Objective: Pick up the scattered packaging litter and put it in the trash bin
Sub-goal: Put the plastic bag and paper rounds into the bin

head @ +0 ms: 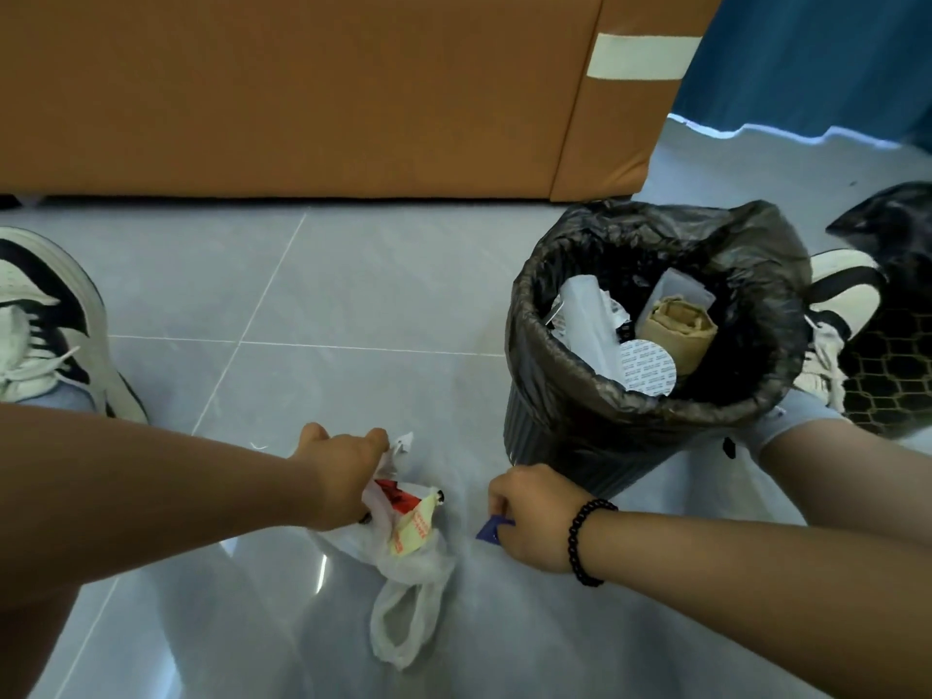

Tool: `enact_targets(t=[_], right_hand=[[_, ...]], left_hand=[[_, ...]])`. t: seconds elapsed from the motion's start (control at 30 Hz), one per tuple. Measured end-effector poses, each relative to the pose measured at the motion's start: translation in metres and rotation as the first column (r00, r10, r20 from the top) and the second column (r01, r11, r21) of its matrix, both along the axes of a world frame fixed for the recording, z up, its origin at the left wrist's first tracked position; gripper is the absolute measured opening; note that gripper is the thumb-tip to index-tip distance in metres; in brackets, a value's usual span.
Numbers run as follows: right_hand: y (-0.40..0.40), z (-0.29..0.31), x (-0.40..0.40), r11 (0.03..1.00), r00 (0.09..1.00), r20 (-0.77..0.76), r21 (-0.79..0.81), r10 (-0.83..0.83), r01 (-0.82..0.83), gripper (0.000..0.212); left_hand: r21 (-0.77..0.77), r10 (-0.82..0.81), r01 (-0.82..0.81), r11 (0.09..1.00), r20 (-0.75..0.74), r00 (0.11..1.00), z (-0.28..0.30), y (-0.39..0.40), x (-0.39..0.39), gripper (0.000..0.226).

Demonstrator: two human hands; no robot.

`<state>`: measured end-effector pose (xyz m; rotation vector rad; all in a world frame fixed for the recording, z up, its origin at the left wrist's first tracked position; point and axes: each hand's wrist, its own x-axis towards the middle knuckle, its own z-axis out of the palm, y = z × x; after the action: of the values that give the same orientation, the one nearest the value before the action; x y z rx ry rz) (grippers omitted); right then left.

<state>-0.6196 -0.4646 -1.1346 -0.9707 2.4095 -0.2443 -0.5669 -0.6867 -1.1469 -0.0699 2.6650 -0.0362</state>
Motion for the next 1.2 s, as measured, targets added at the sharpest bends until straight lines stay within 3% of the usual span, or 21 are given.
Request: enact_targets(t=[0.3, 0.43, 0.57, 0.67, 0.73, 0.87, 1.0, 1.1, 1.2], right_hand=[[0.017, 0.112, 0.036, 0.986, 0.999, -0.038, -0.16, 0.035, -0.041, 0.012], [0.036, 0.166, 0.024, 0.938, 0.99, -0.057, -0.333, -0.125, 0.1, 0.009], [0.056, 0.2, -0.009, 0.808, 0.943, -0.021, -0.521, -0.333, 0.274, 0.009], [0.055, 0.203, -0.036, 0.716, 0.881, 0.013, -0.577, -0.473, 0.393, 0.007], [0.05, 0.199, -0.049, 0.712, 0.861, -0.003, -0.563, -0.509, 0.419, 0.009], [0.043, 0.187, -0.062, 0.789, 0.867, -0.051, -0.446, -0.495, 0.424, 0.007], [0.033, 0.193, -0.059, 0.766, 0.861, -0.132, -0.537, -0.491, 0.354, 0.014], [0.021, 0.208, -0.043, 0.709, 0.922, 0.003, -0.639, -0.387, 0.3, 0.014], [0.008, 0.219, -0.019, 0.724, 0.954, 0.166, -0.622, -0.248, 0.297, 0.022]], left_hand=[[0.007, 0.053, -0.053, 0.999, -0.14, 0.989, 0.06, 0.0, 0.011, 0.06], [0.035, 0.097, -0.092, 0.995, -0.21, 0.973, 0.079, -0.001, 0.018, 0.064], [0.11, 0.129, -0.1, 0.989, -0.294, 0.947, 0.105, 0.006, 0.022, 0.068], [0.168, 0.125, -0.068, 0.983, -0.359, 0.925, 0.126, 0.012, 0.024, 0.068], [0.184, 0.12, -0.045, 0.982, -0.419, 0.9, 0.139, 0.015, 0.024, 0.066], [0.187, 0.069, 0.037, 0.982, -0.531, 0.845, 0.159, 0.015, 0.025, 0.064], [0.207, 0.01, 0.153, 0.966, -0.626, 0.78, 0.177, 0.014, 0.029, 0.059], [0.206, -0.012, 0.211, 0.955, -0.687, 0.727, 0.184, 0.01, 0.032, 0.059], [0.255, 0.027, 0.251, 0.934, -0.748, 0.663, 0.188, 0.006, 0.036, 0.059]])
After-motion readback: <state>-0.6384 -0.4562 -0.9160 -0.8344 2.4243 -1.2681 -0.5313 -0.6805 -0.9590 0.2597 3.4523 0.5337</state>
